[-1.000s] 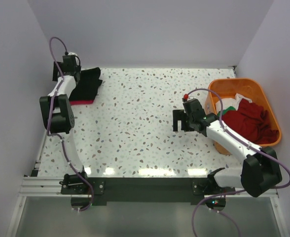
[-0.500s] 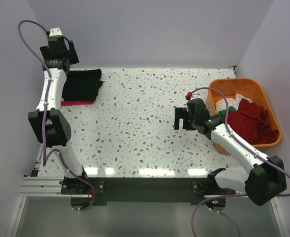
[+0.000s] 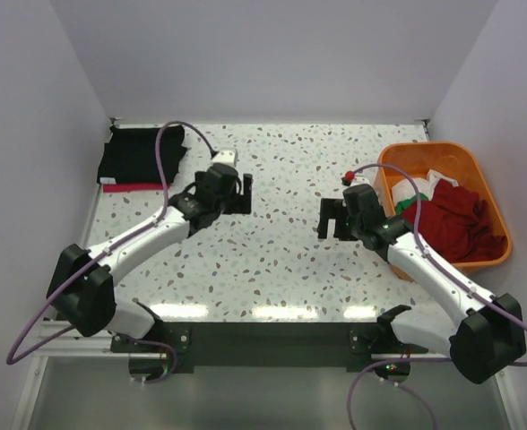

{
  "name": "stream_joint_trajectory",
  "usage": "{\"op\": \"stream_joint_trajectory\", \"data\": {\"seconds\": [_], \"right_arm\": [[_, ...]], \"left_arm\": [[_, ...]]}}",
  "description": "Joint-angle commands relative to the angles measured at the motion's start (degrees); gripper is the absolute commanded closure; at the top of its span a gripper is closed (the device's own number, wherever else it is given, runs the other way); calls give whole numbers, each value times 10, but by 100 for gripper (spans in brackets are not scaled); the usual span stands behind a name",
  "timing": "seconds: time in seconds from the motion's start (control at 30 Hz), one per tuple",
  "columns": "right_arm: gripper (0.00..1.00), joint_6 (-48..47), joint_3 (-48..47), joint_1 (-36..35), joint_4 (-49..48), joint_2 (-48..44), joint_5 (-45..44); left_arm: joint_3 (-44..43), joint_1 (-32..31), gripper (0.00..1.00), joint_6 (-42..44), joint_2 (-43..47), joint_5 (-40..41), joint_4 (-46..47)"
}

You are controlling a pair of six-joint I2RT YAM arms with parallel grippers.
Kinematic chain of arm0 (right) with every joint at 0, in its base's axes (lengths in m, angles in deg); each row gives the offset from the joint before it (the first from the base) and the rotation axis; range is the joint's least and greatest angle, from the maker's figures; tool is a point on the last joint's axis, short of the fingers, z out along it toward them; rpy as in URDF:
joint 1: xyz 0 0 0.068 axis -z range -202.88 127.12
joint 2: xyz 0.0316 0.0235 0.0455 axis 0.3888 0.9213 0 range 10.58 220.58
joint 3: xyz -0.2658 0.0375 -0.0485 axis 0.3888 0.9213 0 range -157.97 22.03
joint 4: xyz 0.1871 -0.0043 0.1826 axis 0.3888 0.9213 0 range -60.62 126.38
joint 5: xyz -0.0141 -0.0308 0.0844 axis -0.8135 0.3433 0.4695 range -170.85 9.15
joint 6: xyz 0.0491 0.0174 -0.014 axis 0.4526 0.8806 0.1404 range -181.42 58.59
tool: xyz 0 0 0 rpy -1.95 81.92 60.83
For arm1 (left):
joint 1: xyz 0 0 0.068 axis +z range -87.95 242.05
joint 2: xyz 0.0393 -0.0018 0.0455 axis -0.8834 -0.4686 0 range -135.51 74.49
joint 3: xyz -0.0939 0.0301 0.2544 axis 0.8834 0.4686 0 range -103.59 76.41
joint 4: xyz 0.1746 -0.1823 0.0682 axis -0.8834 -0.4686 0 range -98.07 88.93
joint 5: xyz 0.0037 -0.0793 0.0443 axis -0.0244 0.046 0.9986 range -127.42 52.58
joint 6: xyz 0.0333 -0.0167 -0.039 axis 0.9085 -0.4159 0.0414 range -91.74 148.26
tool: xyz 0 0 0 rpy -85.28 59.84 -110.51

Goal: Fold and stack the t-shirts
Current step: Neatly place the folded tshirt to the corner

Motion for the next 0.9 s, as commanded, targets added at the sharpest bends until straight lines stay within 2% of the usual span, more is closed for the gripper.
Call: {"op": "stream_joint_trajectory", "data": {"seconds": [0.0, 0.17, 0.4, 0.53, 0.87], "right_arm": [[1, 14, 18, 1, -20, -9, 11], [1, 17, 48, 1, -45, -19, 16], [1, 21, 79, 1, -81, -47, 20], [1, 26, 91, 1, -96, -70, 10], [1, 37, 107, 1, -116, -97, 6]], "left_arm": [[34, -67, 0, -60, 13, 60, 36], [122, -116, 0, -113, 36, 67, 58], [200, -118, 0, -148, 101, 88, 56], [207, -119, 0, -141, 143, 104, 61], [223, -118, 0, -114, 167, 117, 96]]}}
